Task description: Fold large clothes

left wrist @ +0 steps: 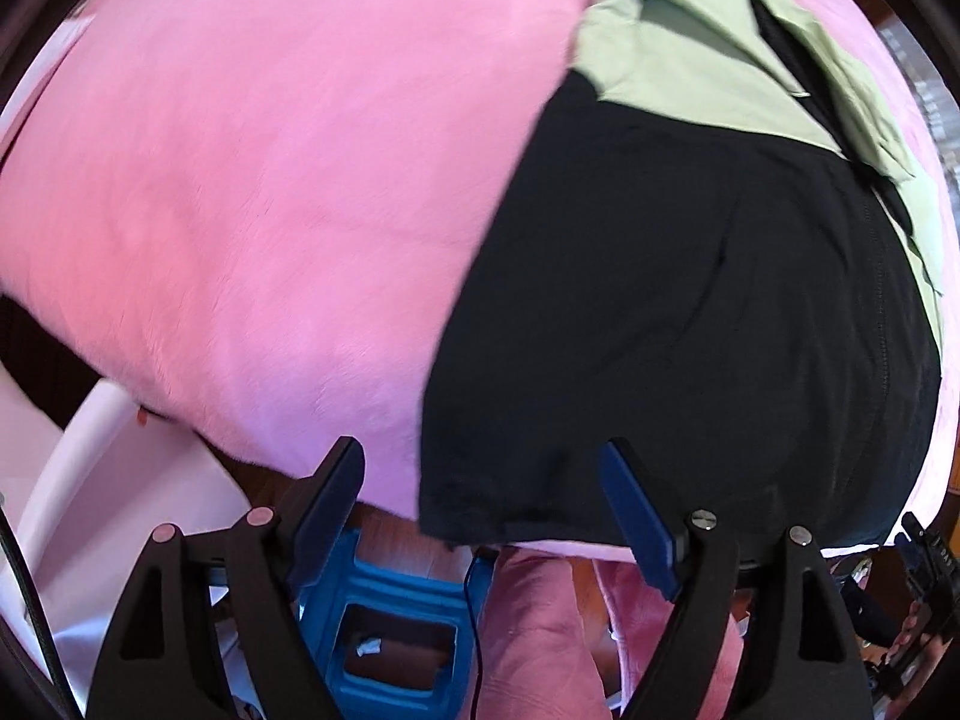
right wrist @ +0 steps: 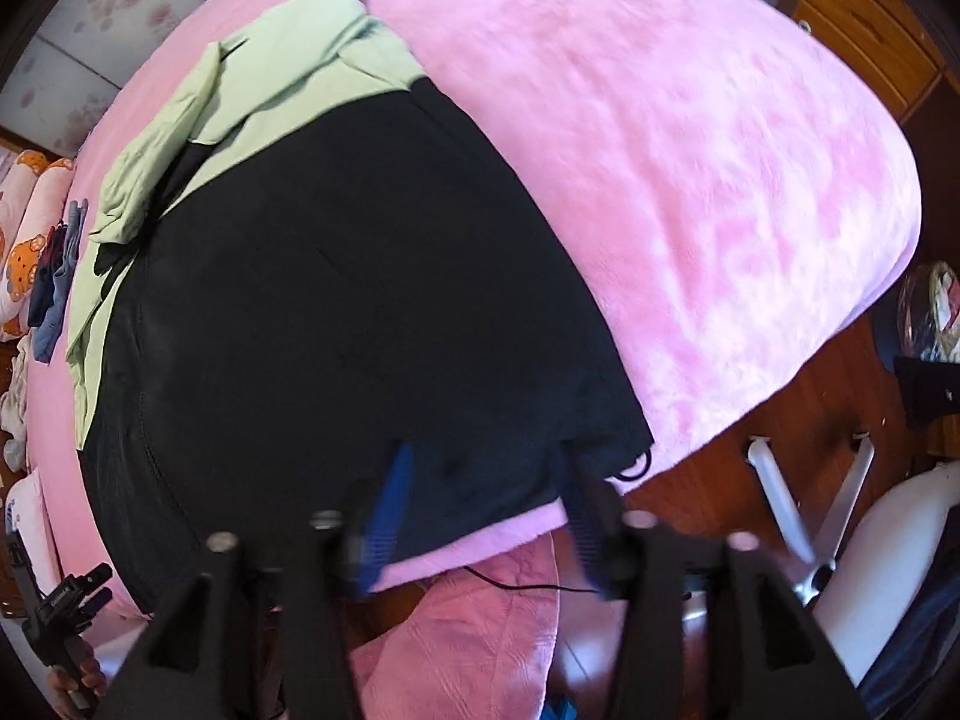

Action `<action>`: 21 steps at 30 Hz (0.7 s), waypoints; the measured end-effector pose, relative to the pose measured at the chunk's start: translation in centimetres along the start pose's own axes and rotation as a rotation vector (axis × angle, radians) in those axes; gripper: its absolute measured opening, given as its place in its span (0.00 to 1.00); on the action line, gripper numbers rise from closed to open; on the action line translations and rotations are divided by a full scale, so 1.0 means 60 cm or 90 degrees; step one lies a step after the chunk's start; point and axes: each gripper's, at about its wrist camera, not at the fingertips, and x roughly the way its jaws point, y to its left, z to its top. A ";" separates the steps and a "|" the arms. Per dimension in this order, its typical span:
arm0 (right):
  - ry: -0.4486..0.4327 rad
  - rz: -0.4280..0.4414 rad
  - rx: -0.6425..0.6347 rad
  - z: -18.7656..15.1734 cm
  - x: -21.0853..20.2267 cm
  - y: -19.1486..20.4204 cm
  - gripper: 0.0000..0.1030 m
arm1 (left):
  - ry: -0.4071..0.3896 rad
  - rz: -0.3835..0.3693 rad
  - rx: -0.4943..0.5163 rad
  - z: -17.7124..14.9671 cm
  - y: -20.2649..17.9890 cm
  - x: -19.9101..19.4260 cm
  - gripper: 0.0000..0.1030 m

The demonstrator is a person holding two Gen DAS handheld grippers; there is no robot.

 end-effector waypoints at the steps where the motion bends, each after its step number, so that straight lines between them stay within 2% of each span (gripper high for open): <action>1: 0.003 0.007 -0.001 0.000 0.002 -0.003 0.53 | 0.008 -0.003 -0.006 -0.002 0.007 0.004 0.80; 3: 0.007 0.012 -0.009 0.002 0.007 -0.008 0.53 | 0.020 -0.006 -0.019 -0.005 0.019 0.013 0.80; 7: 0.006 -0.036 -0.030 0.003 0.023 -0.029 0.53 | 0.027 -0.013 -0.034 -0.009 0.030 0.025 0.80; 9: 0.017 -0.035 -0.029 0.003 0.039 -0.043 0.53 | 0.029 -0.012 -0.031 -0.009 0.024 0.035 0.81; 14: 0.019 -0.037 -0.016 0.011 0.050 -0.066 0.53 | 0.034 0.010 -0.020 -0.009 0.012 0.051 0.81; 17: 0.004 -0.063 -0.026 0.017 0.042 -0.072 0.53 | 0.037 0.018 -0.031 -0.014 0.015 0.054 0.81; 21: 0.013 -0.035 -0.020 0.020 0.044 -0.071 0.53 | 0.036 0.010 -0.062 -0.018 0.021 0.062 0.81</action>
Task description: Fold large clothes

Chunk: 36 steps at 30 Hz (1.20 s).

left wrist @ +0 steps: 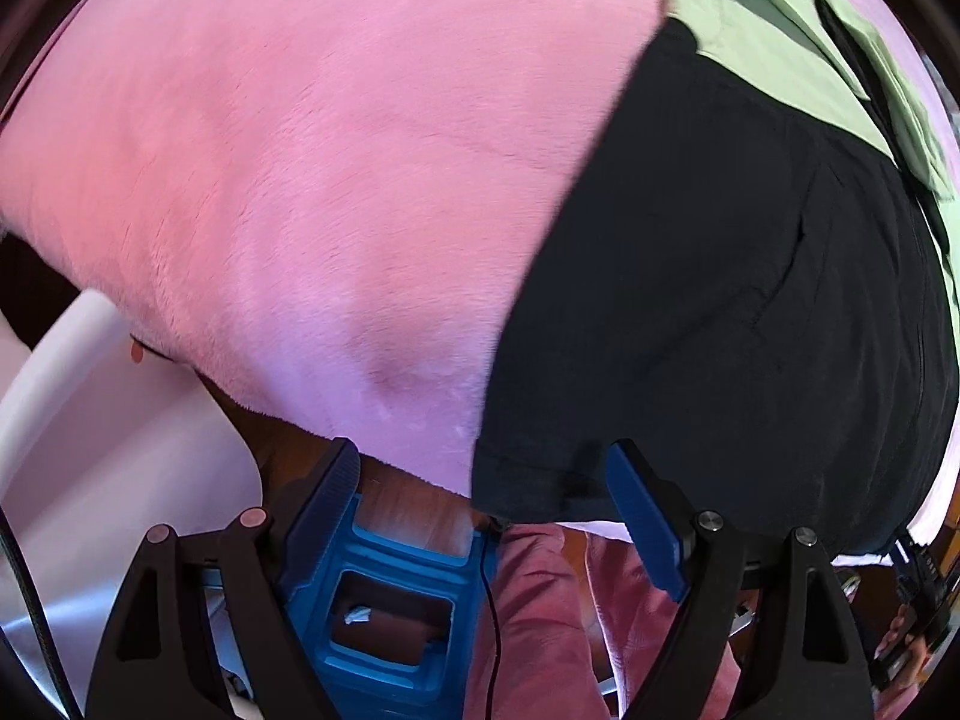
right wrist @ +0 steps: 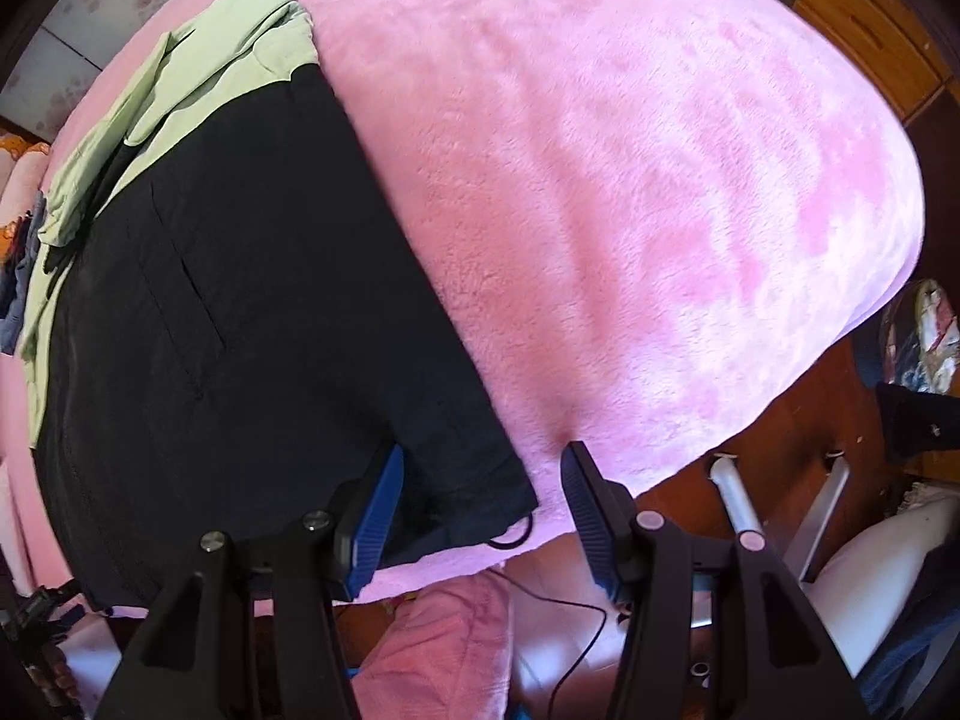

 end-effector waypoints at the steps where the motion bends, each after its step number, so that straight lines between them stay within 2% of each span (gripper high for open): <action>1: 0.005 0.011 0.001 0.003 0.003 0.000 0.53 | -0.001 -0.005 -0.004 0.000 0.004 0.002 0.81; 3: 0.019 0.027 0.007 0.005 0.013 0.001 0.53 | -0.003 -0.029 -0.009 0.001 0.011 0.005 0.81; 6: 0.019 0.023 0.016 0.004 0.014 0.000 0.53 | -0.001 -0.099 -0.006 0.000 0.019 0.008 0.81; 8: 0.021 0.034 0.034 0.004 0.012 -0.004 0.54 | -0.001 -0.127 0.005 0.000 0.019 0.010 0.81; 12: 0.021 0.046 0.053 0.008 0.012 -0.014 0.51 | 0.004 -0.126 0.025 -0.004 0.024 0.026 0.81; 14: 0.025 0.043 0.054 0.009 0.014 -0.024 0.43 | 0.011 -0.135 0.017 -0.009 0.030 0.040 0.80; 18: 0.035 0.036 0.042 0.007 0.008 -0.028 0.28 | 0.036 -0.222 -0.007 -0.014 0.036 0.055 0.80; 20: 0.034 0.044 0.044 0.004 0.001 -0.033 0.23 | 0.030 -0.238 0.001 -0.018 0.030 0.058 0.73; 21: 0.034 0.052 0.051 0.002 -0.002 -0.033 0.23 | 0.031 -0.242 0.008 -0.021 0.024 0.060 0.63; 22: 0.034 0.063 0.062 0.001 -0.005 -0.035 0.22 | 0.033 -0.242 0.013 -0.023 0.019 0.064 0.49; 27: 0.023 0.121 0.099 -0.007 -0.027 -0.039 0.18 | 0.022 -0.186 0.055 -0.016 -0.007 0.051 0.29; 29: 0.013 0.137 0.101 -0.015 -0.038 -0.032 0.16 | 0.012 -0.179 0.050 -0.015 -0.009 0.036 0.17; 33: -0.002 0.164 0.082 -0.025 -0.061 0.006 0.11 | -0.027 -0.179 0.054 -0.030 -0.019 -0.007 0.11; 36: -0.003 0.210 0.086 -0.026 -0.072 0.040 0.10 | -0.046 -0.173 0.053 -0.034 -0.028 -0.044 0.10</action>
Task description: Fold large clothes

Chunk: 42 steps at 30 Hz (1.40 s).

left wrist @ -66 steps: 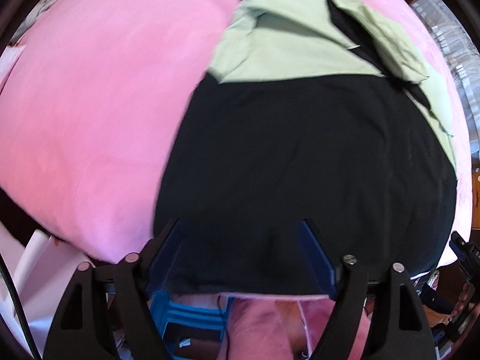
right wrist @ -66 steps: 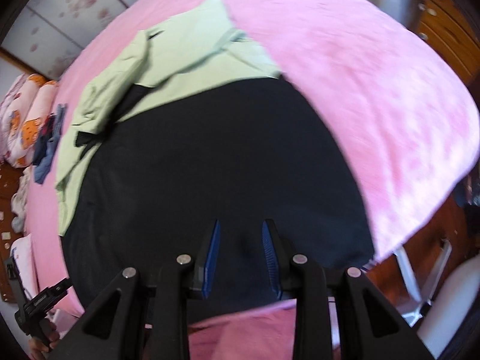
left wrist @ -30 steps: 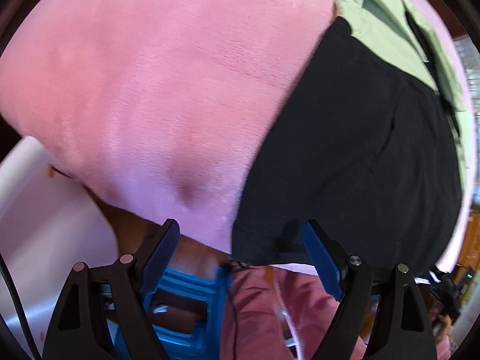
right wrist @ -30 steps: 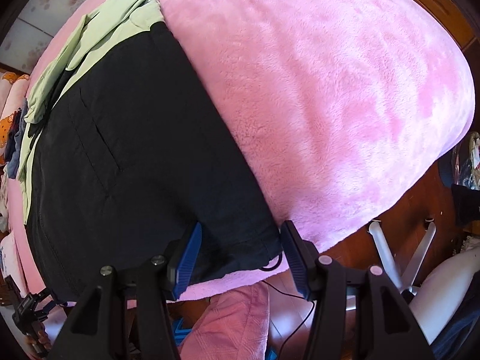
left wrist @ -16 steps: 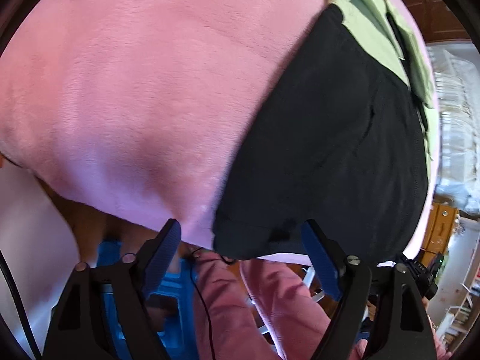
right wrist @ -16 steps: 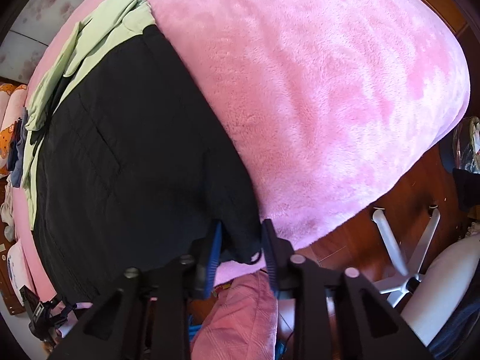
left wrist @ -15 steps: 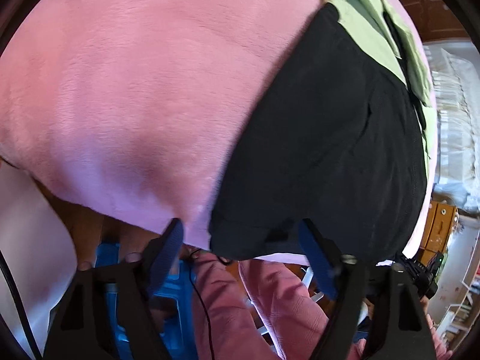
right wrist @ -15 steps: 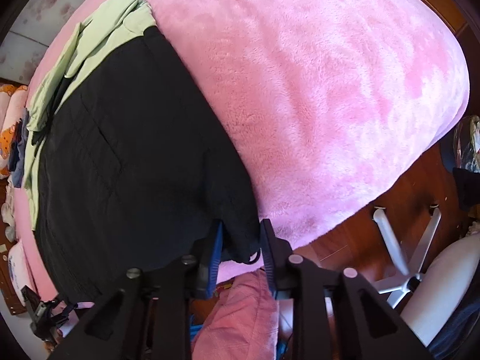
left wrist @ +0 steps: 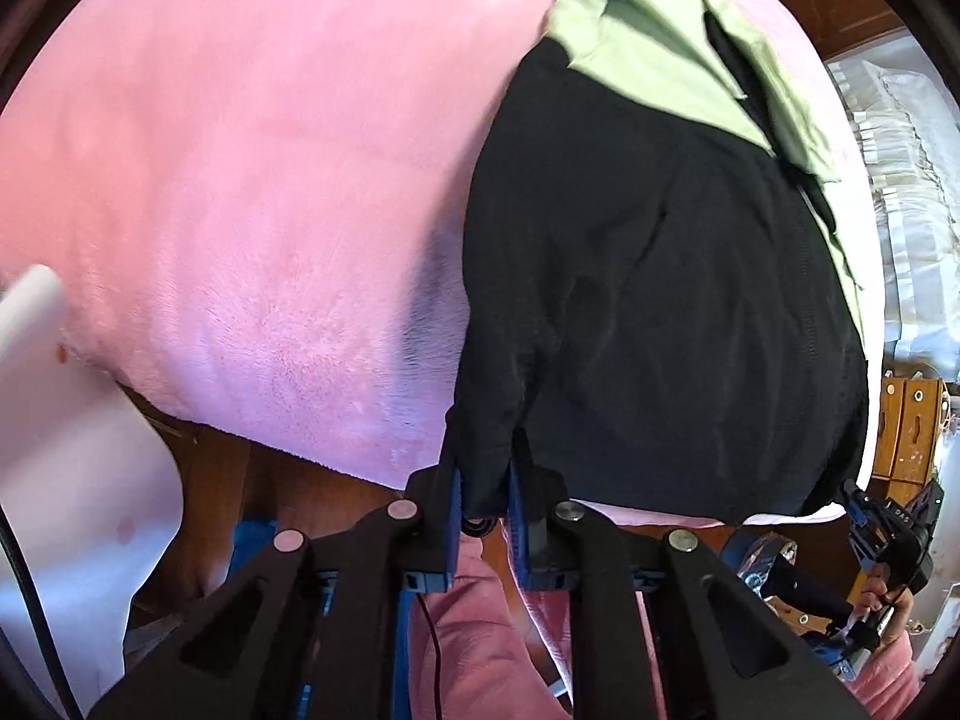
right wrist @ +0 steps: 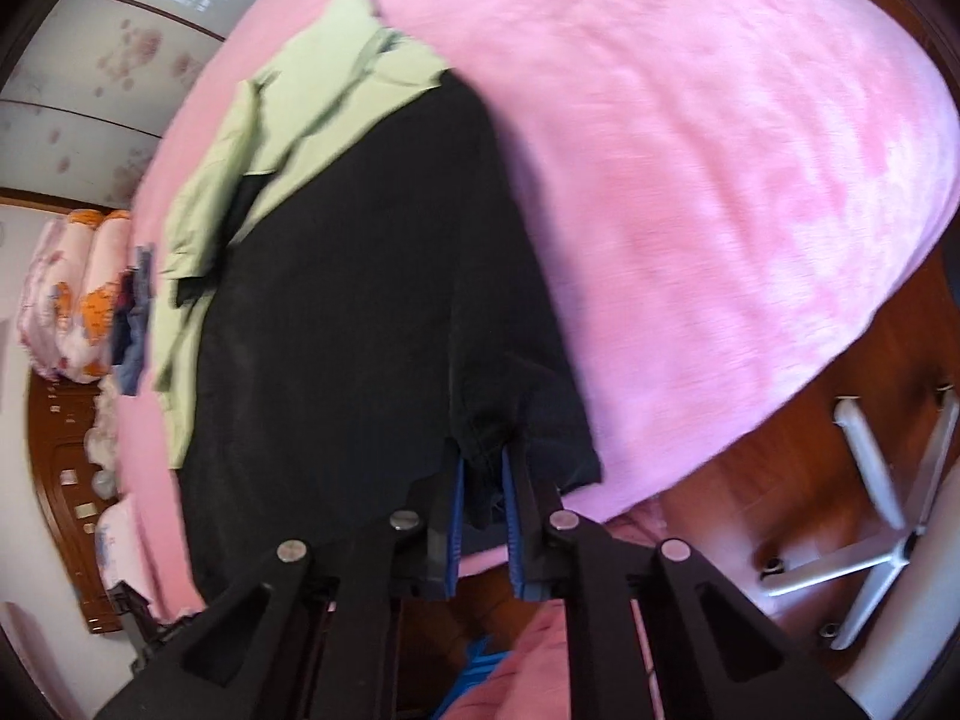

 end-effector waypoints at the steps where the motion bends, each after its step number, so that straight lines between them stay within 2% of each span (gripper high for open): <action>1: 0.001 0.013 0.003 -0.004 0.001 0.016 0.10 | -0.006 0.000 -0.007 0.001 -0.009 -0.011 0.10; 4: -0.002 0.060 0.016 -0.005 -0.004 0.048 0.09 | -0.029 -0.018 -0.031 0.008 -0.031 -0.053 0.09; 7: -0.007 0.099 0.023 0.001 -0.016 0.079 0.09 | -0.058 -0.028 -0.027 0.021 -0.048 -0.092 0.08; 12: -0.012 0.178 0.034 0.024 -0.041 0.124 0.08 | -0.116 -0.072 -0.037 0.057 -0.104 -0.173 0.07; 14: -0.023 0.236 0.048 0.044 -0.058 0.138 0.07 | -0.139 -0.082 -0.038 0.076 -0.127 -0.198 0.06; 19: -0.042 0.334 0.082 0.107 -0.097 0.162 0.07 | -0.205 -0.130 -0.033 0.131 -0.192 -0.278 0.05; 25: -0.062 0.407 0.116 0.202 -0.134 0.186 0.06 | -0.272 -0.131 -0.058 0.210 -0.246 -0.344 0.04; 32: -0.080 0.430 0.110 0.334 -0.148 0.230 0.06 | -0.322 -0.107 -0.112 0.310 -0.273 -0.371 0.04; 36: -0.074 0.454 0.102 0.416 -0.125 0.256 0.06 | -0.339 -0.099 -0.133 0.381 -0.278 -0.346 0.04; 42: -0.090 0.424 0.111 0.526 -0.057 0.282 0.06 | -0.366 -0.055 -0.132 0.506 -0.294 -0.295 0.04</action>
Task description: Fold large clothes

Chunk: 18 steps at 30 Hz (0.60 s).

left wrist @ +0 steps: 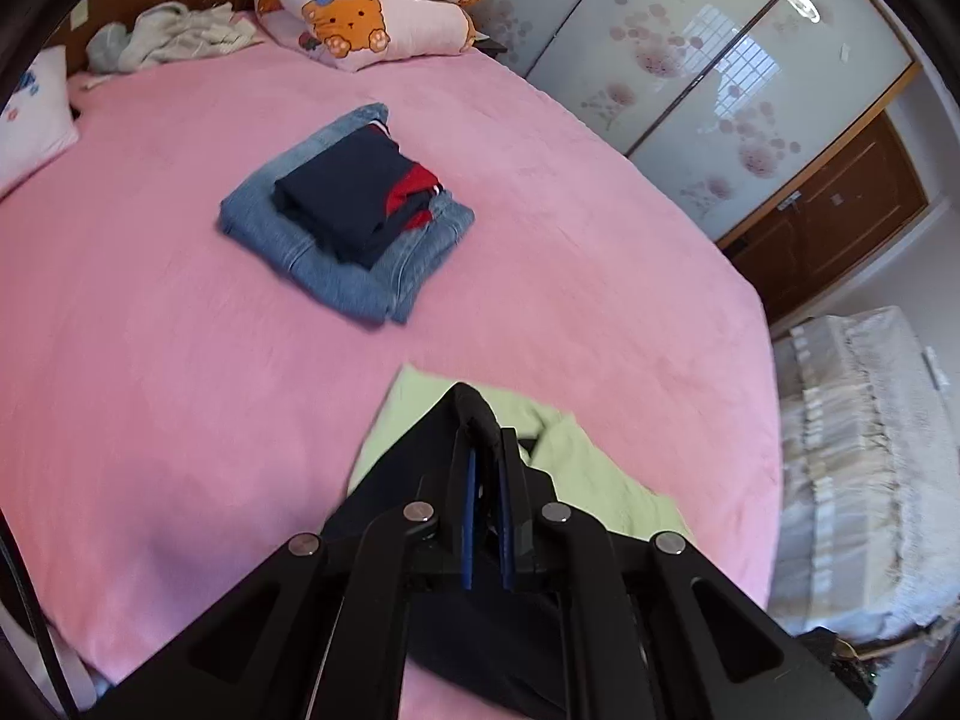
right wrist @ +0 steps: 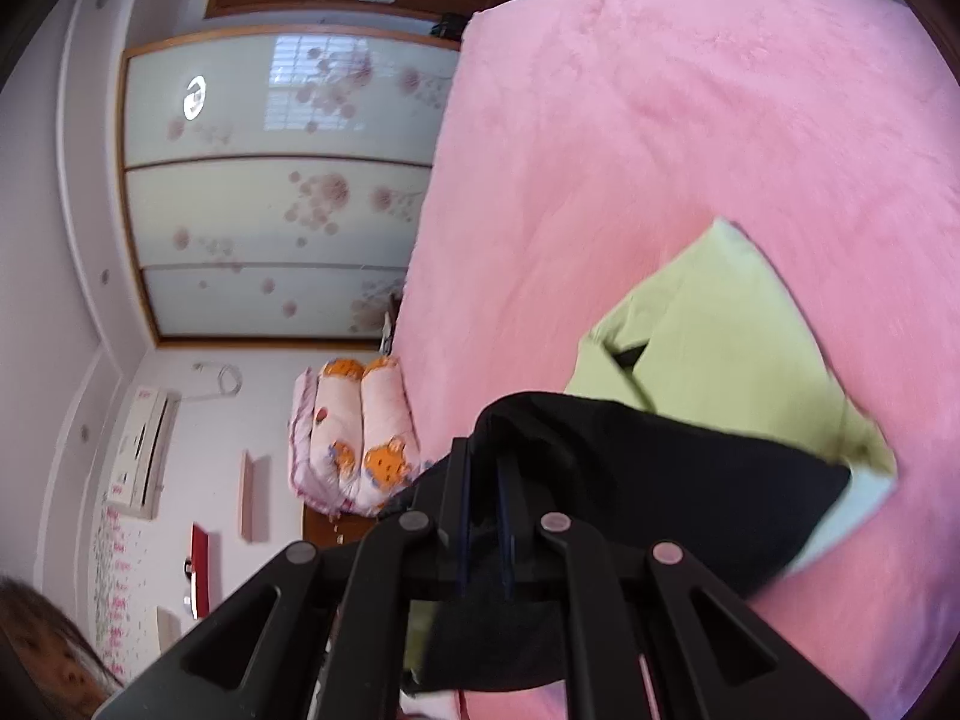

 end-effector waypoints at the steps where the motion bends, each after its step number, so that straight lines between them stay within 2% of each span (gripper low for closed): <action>1: -0.008 -0.005 0.003 0.013 0.014 -0.006 0.06 | -0.002 0.002 0.003 0.012 -0.005 0.022 0.04; 7: -0.061 -0.041 0.024 0.060 0.079 -0.068 0.06 | 0.028 0.011 0.015 0.054 -0.018 0.174 0.04; 9: -0.077 -0.060 0.031 0.067 0.103 -0.089 0.06 | 0.042 0.033 0.042 0.059 -0.030 0.221 0.04; 11: -0.095 -0.073 0.039 0.075 0.126 -0.107 0.06 | 0.048 0.047 0.065 0.062 -0.039 0.258 0.04; 14: -0.127 -0.092 0.035 0.081 0.154 -0.124 0.06 | 0.063 0.052 0.065 0.068 -0.041 0.306 0.04; 18: -0.143 -0.167 0.024 0.087 0.192 -0.137 0.09 | 0.090 0.074 0.066 0.069 -0.036 0.362 0.07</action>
